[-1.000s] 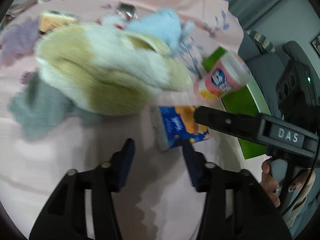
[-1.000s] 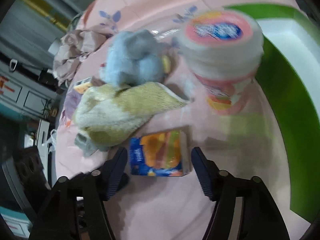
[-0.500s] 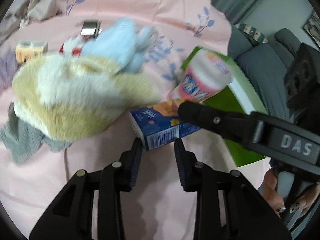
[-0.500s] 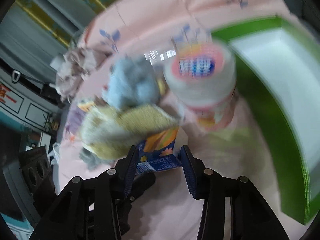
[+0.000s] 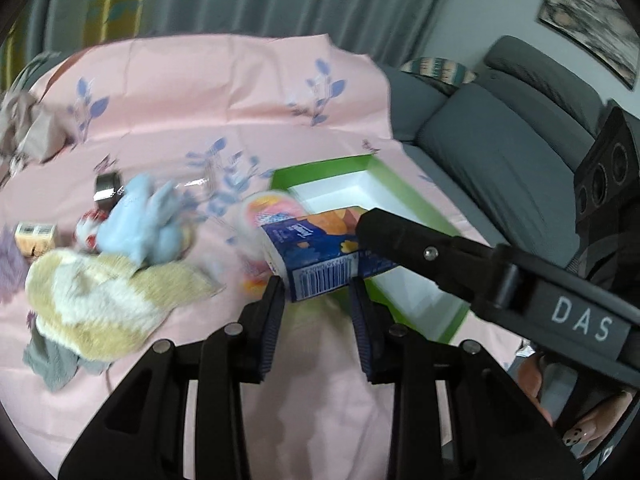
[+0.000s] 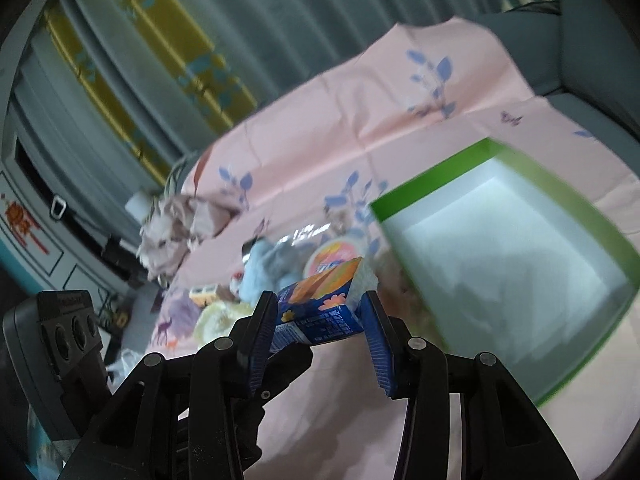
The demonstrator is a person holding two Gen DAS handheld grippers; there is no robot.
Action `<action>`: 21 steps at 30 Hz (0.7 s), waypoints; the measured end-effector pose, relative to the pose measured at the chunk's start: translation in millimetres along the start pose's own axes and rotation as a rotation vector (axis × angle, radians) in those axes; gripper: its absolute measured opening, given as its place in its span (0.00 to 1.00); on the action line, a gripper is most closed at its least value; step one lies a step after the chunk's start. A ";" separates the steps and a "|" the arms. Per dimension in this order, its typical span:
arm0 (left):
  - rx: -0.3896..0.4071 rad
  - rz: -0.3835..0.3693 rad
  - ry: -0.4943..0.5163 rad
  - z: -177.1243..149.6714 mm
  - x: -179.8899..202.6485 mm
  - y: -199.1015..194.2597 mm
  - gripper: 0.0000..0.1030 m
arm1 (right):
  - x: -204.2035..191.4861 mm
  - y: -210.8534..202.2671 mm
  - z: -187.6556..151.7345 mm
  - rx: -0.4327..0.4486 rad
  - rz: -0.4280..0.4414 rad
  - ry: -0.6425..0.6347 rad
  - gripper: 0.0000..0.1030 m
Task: Organize soft objects
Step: 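Carry the tissue pack with the right gripper over the green box, then open the right gripper to drop the tissue pack into the box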
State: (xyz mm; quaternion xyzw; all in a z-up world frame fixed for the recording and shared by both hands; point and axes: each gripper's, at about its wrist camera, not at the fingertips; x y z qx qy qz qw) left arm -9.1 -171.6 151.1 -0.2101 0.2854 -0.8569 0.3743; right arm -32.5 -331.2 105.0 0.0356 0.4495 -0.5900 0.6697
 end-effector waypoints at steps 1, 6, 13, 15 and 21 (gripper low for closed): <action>0.006 -0.007 0.012 2.1 4.7 0.5 0.29 | 4.8 -6.7 2.6 0.023 0.000 0.014 0.45; 0.023 -0.052 0.079 18.8 34.7 12.0 0.29 | 29.3 -27.2 10.4 0.096 -0.045 0.090 0.45; -0.005 -0.097 0.137 28.5 65.7 40.4 0.29 | 74.8 -24.9 18.9 0.109 -0.115 0.217 0.45; -0.024 -0.109 0.140 27.9 68.9 49.8 0.29 | 82.7 -21.8 19.9 0.108 -0.144 0.233 0.45; -0.078 -0.139 0.133 23.0 73.3 74.9 0.29 | 102.7 -10.1 21.8 0.081 -0.211 0.275 0.45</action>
Point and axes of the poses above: each gripper's, at about its wrist camera, not at the fingertips, and y roughly the way its jaws point, x to its right, z to its top, and after that the axes turned 11 degrees about y, right-handed
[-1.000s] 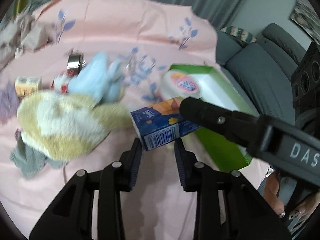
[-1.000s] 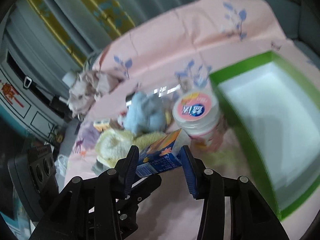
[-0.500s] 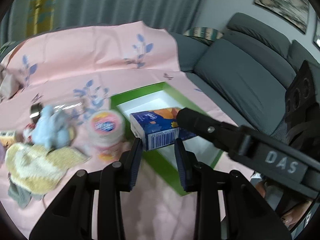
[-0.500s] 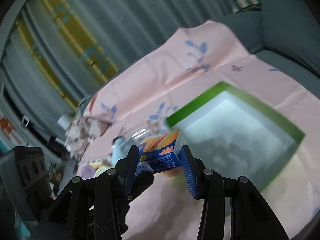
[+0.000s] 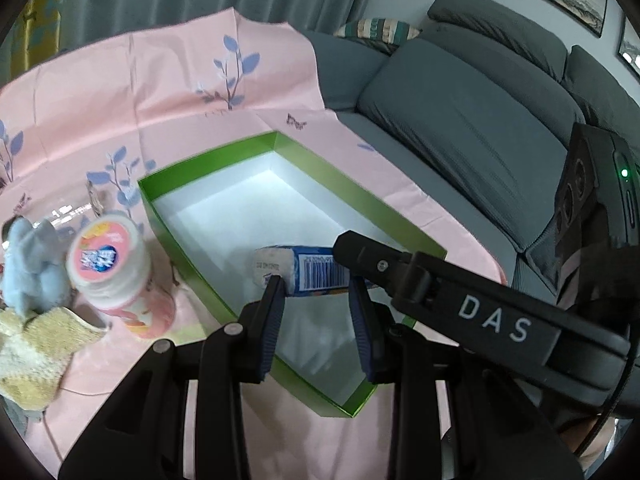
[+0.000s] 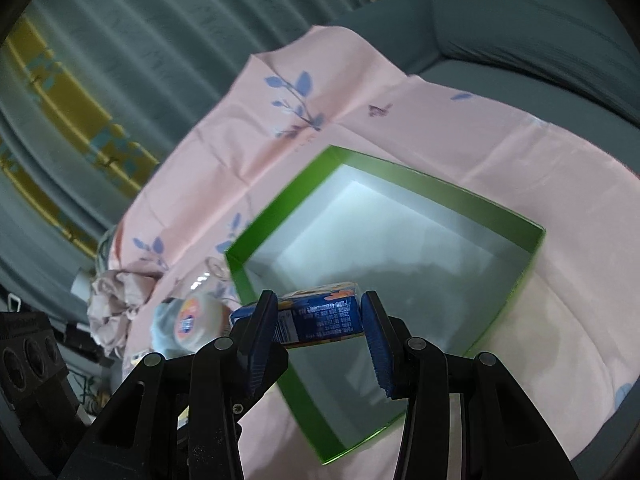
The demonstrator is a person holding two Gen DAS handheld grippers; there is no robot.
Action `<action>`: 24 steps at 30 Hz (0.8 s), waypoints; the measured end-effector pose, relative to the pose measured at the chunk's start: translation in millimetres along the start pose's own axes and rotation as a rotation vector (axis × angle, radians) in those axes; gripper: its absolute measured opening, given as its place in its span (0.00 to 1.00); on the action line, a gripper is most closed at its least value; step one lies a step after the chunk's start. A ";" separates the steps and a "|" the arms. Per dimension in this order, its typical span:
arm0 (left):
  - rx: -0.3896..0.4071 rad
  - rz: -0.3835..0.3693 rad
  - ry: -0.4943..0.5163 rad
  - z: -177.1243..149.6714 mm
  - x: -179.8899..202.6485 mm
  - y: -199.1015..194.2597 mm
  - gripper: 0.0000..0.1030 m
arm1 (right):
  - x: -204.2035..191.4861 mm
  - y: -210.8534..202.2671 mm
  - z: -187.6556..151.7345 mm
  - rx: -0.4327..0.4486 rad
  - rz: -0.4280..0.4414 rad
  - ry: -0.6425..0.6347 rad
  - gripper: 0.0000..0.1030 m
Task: Organize soft objects
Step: 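Open the right gripper to drop the tissue pack into the box, then move the right tool back toward the purple mesh bath puff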
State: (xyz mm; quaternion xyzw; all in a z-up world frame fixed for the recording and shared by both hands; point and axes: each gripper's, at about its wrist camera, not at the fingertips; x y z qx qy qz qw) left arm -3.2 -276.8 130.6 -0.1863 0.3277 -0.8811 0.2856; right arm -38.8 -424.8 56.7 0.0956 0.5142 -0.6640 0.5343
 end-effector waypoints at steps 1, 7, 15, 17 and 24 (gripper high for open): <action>-0.006 -0.005 -0.005 -0.5 0.2 3.0 0.29 | 2.4 1.0 0.0 -0.001 -0.010 0.003 0.45; -0.031 -0.041 -0.019 -3.9 2.2 10.2 0.32 | 6.6 4.5 1.4 0.014 -0.059 0.016 0.45; 0.005 0.007 -0.041 -8.0 -6.7 -15.2 0.65 | -4.8 -15.1 -1.0 0.136 -0.056 -0.028 0.78; 0.016 0.020 -0.060 -9.2 -13.4 -25.3 0.73 | -9.5 -20.3 -2.3 0.155 -0.043 -0.041 0.81; 0.058 0.086 -0.136 -23.7 -44.7 -65.8 0.84 | -38.2 -28.0 -12.7 0.173 0.017 -0.113 0.92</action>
Point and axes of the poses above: each gripper's, at about its wrist camera, not at the fingertips, and y roughly the way its jaws point, x to its right, z to its top, and after that the axes turned 11 degrees about y, right-handed
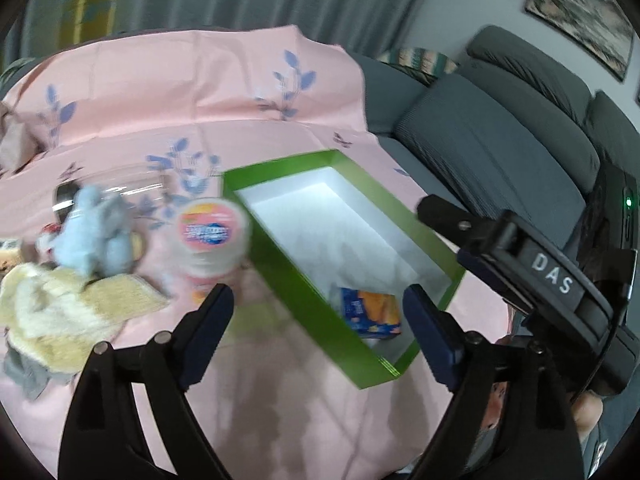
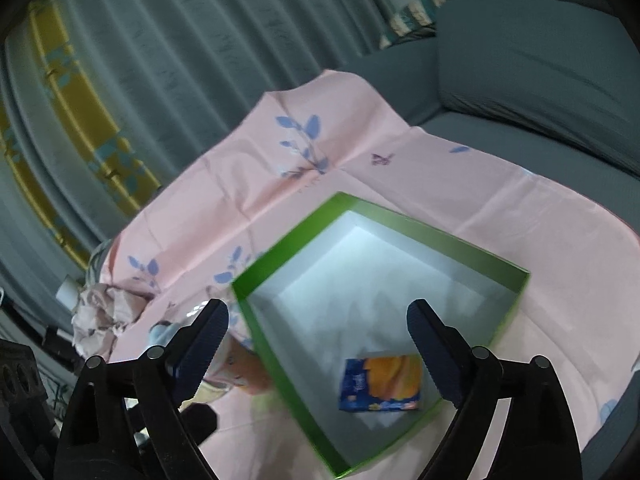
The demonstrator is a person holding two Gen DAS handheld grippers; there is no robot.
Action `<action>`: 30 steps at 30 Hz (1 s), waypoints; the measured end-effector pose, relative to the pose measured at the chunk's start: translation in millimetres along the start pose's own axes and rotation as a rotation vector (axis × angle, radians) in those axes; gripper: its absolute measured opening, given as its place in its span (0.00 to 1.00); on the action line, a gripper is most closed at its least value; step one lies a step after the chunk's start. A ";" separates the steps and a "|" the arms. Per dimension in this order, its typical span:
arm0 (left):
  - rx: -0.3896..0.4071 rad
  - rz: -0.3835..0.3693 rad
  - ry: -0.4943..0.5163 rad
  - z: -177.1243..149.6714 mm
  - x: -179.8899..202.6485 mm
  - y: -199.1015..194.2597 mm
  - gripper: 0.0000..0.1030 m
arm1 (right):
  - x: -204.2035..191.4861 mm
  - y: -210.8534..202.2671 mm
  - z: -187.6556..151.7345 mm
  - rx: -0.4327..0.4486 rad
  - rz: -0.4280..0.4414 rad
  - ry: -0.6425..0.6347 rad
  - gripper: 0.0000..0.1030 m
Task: Organize soft objects
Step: 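Move the right tool back toward the purple mesh bath puff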
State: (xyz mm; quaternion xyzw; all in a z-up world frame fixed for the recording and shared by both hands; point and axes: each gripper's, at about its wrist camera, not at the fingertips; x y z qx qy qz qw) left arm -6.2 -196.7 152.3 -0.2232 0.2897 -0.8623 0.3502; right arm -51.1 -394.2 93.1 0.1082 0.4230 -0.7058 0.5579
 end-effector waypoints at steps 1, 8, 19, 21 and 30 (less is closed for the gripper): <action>0.004 0.014 -0.016 -2.2 -7.6 -6.6 0.84 | -4.8 -0.4 -1.7 -0.001 0.008 -0.012 0.94; 0.050 0.146 -0.159 -29.4 -68.4 -54.9 0.85 | -55.6 -3.0 -22.4 -0.048 0.102 -0.127 0.95; 0.062 0.479 -0.481 -109.4 -202.4 -123.7 0.86 | -192.8 51.9 -105.8 -0.436 0.272 -0.315 0.94; 0.057 0.528 -0.522 -122.0 -221.1 -129.9 0.86 | -222.6 65.4 -124.0 -0.457 0.255 -0.379 0.94; 0.034 0.655 -0.743 -171.7 -288.4 -150.6 0.86 | -318.3 139.9 -211.4 -0.644 0.230 -0.504 0.94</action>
Point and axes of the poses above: each gripper's, at about its wrist camera, not at the fingertips, and y roughly the way its jaws point, x to its right, z to its top, and after that the axes turned 11 degrees about y, right-handed
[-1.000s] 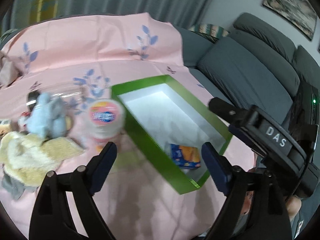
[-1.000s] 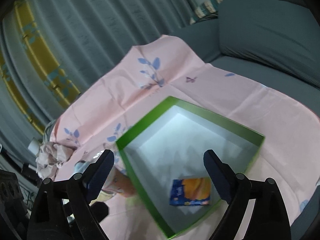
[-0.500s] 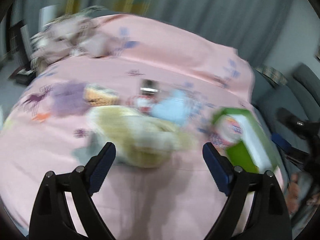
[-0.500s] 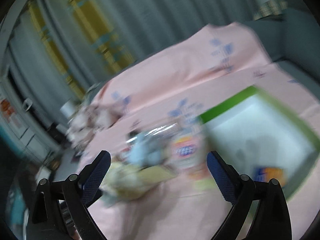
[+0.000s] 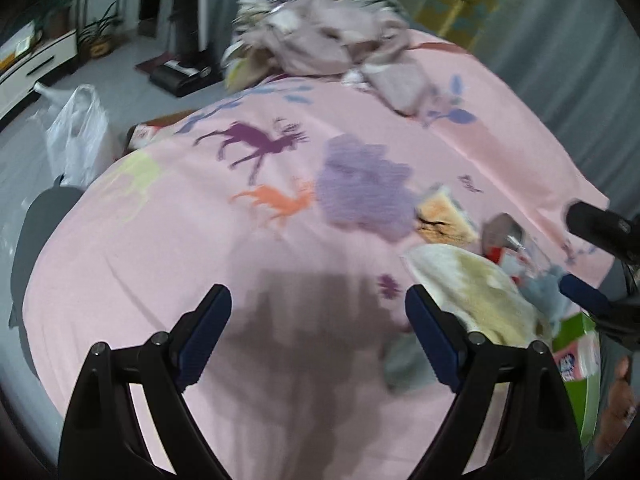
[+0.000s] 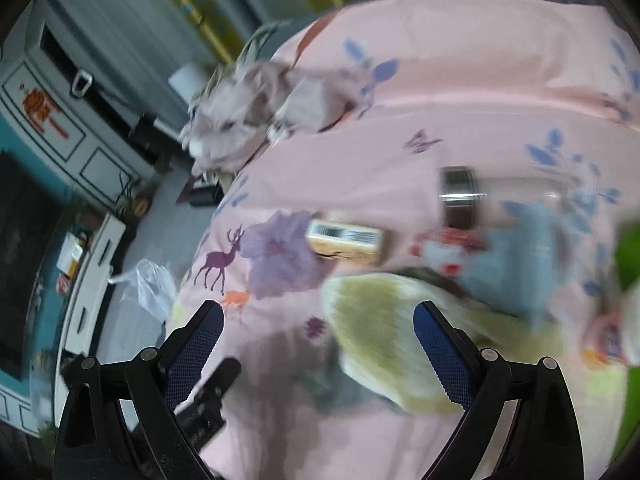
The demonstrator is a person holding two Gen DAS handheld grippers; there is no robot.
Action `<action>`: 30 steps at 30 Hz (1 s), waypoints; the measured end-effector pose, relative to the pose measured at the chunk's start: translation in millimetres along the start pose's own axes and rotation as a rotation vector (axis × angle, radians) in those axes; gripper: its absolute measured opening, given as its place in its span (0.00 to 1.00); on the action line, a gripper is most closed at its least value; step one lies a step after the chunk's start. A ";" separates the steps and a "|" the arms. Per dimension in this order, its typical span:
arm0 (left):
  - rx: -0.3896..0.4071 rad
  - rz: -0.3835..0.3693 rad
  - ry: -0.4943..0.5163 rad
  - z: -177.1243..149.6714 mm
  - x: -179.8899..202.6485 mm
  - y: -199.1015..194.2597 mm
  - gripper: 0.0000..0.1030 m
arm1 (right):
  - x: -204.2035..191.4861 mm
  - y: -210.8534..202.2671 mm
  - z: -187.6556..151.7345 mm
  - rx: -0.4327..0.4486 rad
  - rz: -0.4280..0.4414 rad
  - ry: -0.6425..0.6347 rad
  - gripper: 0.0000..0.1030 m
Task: Organize soft objects
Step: 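Move the right tool back toward the purple mesh bath puff, then grasp the purple mesh bath puff with the right gripper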
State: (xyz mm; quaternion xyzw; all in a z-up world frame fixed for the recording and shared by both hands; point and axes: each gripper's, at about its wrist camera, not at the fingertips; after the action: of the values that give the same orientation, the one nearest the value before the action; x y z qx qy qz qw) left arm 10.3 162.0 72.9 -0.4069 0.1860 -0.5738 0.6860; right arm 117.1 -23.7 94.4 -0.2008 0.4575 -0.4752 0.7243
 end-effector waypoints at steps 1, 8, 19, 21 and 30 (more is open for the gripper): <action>-0.004 0.019 -0.015 0.0 -4.5 0.7 0.86 | -7.8 11.2 -0.1 -0.015 -0.012 -0.014 0.92; -0.077 0.039 -0.094 -0.7 -29.1 12.6 0.86 | -46.2 99.2 5.9 -0.144 -0.084 -0.062 0.76; -0.081 0.054 -0.087 0.0 -31.1 11.4 0.86 | -43.9 144.6 9.1 -0.152 -0.148 -0.078 0.15; -0.078 0.058 -0.083 0.1 -30.7 11.5 0.86 | -44.7 130.1 7.4 -0.131 -0.106 -0.094 0.13; -0.064 0.060 -0.093 -0.6 -33.7 7.8 0.86 | -28.8 2.0 -23.4 0.036 0.046 -0.176 0.10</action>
State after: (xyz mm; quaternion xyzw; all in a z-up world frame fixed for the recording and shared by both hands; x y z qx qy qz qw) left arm 5.6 193.6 59.3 -0.4493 0.1843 -0.5272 0.6973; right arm 94.5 5.7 94.9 -0.2183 0.3880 -0.4470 0.7759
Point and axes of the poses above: each gripper's, at about its wrist camera, not at the fingertips, and y roughly the way its jaws point, x to its right, z to its top, and after that the axes turned 11 degrees about y, right-handed
